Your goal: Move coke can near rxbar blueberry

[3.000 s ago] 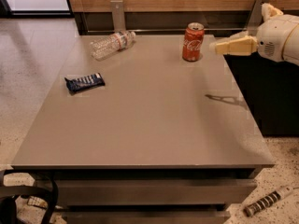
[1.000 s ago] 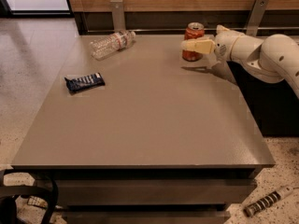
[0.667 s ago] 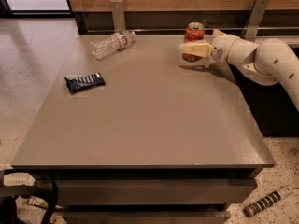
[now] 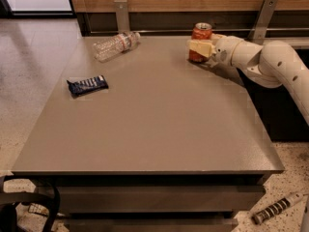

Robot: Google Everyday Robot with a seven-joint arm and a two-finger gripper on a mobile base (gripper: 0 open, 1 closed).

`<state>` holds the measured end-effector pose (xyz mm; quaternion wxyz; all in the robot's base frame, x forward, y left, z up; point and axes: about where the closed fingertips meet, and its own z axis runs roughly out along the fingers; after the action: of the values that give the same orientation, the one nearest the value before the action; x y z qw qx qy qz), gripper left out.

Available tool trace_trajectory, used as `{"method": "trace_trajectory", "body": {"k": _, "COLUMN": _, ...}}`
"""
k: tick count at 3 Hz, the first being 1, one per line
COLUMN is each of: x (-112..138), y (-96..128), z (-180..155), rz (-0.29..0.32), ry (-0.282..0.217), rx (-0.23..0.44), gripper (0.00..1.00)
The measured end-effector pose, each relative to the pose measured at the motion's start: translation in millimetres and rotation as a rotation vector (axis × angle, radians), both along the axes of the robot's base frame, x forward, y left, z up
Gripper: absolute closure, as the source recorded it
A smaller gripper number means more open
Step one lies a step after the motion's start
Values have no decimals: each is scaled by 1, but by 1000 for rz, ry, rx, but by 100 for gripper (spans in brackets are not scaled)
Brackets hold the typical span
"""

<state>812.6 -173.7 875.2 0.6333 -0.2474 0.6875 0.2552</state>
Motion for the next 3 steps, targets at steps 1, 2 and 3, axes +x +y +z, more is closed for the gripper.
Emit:
{"method": "trace_trajectory", "body": {"k": 1, "x": 0, "y": 3, "z": 0, "rz": 4, "ry": 1, "rx": 1, "gripper": 64}}
{"method": "trace_trajectory", "body": {"k": 2, "x": 1, "y": 6, "z": -1, "rz": 8, "ry": 1, "rx": 2, "gripper": 87}}
{"method": "trace_trajectory", "body": {"k": 3, "x": 1, "y": 9, "z": -1, "rz": 13, "ry": 2, "rx": 2, "gripper": 100}}
